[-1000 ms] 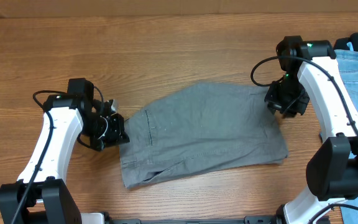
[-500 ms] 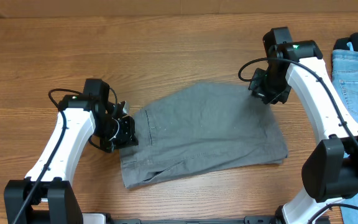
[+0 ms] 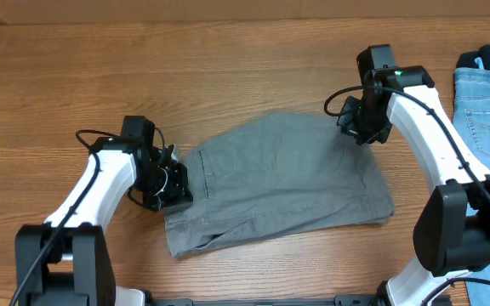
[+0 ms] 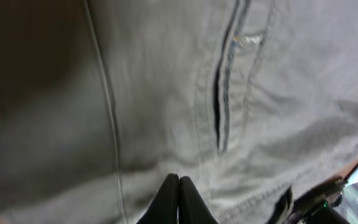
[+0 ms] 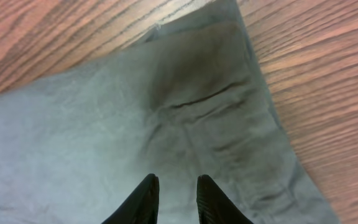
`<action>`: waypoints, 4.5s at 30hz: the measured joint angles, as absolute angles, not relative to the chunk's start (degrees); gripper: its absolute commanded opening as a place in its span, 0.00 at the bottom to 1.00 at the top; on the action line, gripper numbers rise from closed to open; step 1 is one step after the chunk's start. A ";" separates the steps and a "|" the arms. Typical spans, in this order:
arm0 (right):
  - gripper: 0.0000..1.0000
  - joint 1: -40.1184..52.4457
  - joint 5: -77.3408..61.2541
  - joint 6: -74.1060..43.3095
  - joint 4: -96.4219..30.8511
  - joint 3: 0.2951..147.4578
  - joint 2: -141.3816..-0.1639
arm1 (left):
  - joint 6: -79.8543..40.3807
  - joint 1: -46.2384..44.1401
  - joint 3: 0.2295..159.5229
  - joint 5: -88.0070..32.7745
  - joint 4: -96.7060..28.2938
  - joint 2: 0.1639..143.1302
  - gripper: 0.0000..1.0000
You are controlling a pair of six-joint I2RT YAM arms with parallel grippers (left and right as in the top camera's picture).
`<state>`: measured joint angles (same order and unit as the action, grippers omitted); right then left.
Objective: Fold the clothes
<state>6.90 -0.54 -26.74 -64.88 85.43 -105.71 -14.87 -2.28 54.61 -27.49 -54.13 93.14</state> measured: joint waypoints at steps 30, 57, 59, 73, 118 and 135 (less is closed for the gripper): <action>0.19 6.55 -5.91 -33.76 -41.50 64.16 -105.97 | -14.61 12.40 54.92 -32.36 -38.70 104.55 0.04; 0.77 7.40 -4.54 -31.14 -62.72 82.96 -91.66 | -8.12 9.04 99.83 -23.75 -80.25 104.14 0.04; 0.73 7.92 -5.76 -30.55 -65.25 82.76 -91.22 | -7.88 5.45 98.17 -23.75 -80.27 104.14 0.04; 0.30 12.69 -16.34 -30.15 -57.06 66.39 -93.49 | -10.68 -10.04 69.93 -23.73 -66.02 104.14 0.04; 0.33 6.83 -10.72 -33.78 -49.34 72.95 -91.68 | -13.32 2.81 70.15 -16.29 -51.96 92.44 0.04; 0.04 8.93 -11.16 -36.18 -51.40 73.32 -113.47 | -13.17 2.83 71.96 -16.12 -44.95 113.25 0.05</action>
<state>8.93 -11.16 -36.18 -51.40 73.32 -113.47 -13.17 2.83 71.96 -16.12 -44.95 113.25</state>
